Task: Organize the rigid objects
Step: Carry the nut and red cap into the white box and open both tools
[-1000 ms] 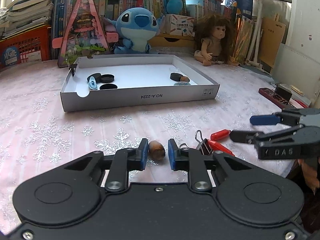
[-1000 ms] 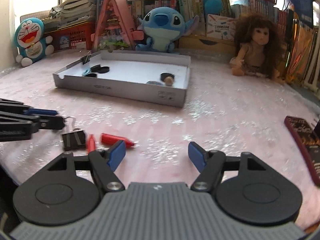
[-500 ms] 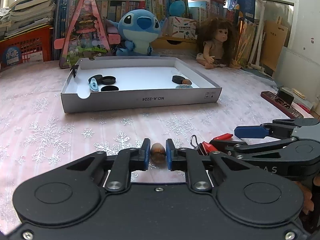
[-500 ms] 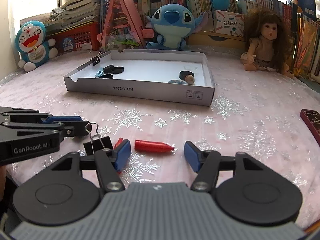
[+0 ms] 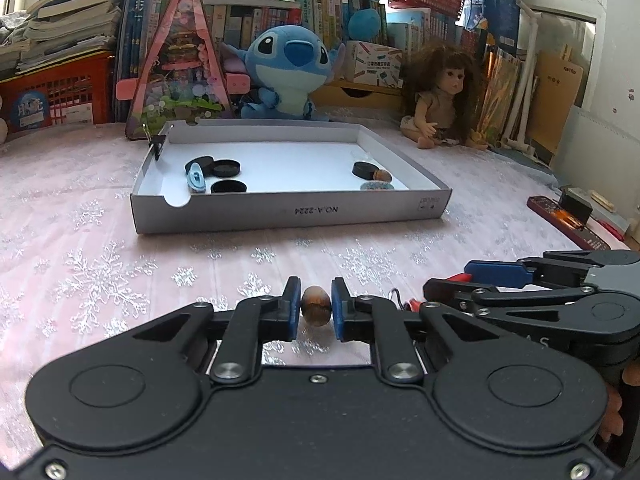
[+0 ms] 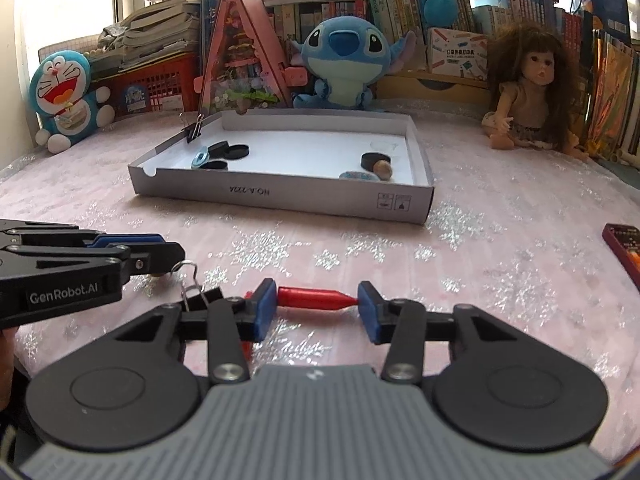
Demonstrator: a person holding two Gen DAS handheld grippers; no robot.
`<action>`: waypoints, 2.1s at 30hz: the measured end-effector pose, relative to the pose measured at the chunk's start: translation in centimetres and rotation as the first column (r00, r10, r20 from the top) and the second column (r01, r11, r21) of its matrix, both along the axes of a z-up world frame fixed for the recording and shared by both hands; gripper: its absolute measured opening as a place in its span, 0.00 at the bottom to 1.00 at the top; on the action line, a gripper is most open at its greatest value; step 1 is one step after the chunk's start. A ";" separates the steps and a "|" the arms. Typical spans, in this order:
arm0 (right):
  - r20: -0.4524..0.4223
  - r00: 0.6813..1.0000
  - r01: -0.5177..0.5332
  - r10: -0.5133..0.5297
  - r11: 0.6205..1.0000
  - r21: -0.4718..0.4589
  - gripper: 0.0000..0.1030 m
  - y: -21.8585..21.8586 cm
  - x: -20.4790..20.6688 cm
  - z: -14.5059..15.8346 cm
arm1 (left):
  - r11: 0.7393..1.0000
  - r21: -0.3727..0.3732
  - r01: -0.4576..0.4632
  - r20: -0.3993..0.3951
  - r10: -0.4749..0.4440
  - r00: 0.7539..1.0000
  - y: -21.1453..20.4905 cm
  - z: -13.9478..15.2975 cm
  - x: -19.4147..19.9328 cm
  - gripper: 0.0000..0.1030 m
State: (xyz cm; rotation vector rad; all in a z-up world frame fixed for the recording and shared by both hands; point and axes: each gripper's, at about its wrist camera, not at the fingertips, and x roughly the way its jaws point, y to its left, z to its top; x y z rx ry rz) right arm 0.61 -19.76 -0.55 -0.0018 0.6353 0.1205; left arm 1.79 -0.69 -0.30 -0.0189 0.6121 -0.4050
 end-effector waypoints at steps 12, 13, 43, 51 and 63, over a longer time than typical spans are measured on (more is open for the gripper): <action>0.086 0.996 0.026 -0.026 1.000 0.001 0.47 -1.7 2.5 2.4 | 0.999 -0.020 -0.042 0.058 0.044 0.997 0.8 2.8 3.4 0.14; 0.092 0.995 0.030 -0.030 1.000 0.005 0.47 -1.8 2.9 2.7 | 0.999 -0.022 -0.048 0.064 0.050 0.997 0.9 3.2 3.9 0.14; -0.151 0.988 -0.021 0.037 0.994 0.109 0.47 -5.6 27.1 3.0 | 0.984 0.017 -0.176 -0.134 0.176 0.975 1.4 2.3 27.5 0.14; -0.149 0.989 -0.001 0.012 0.997 0.074 0.47 -5.0 27.4 1.3 | 0.984 0.025 -0.174 -0.149 0.176 0.973 0.5 0.8 27.9 0.14; -0.159 0.987 -0.004 0.008 1.000 0.027 0.47 -4.3 27.4 0.2 | 0.982 0.051 -0.182 -0.177 0.188 0.966 0.2 0.2 28.3 0.14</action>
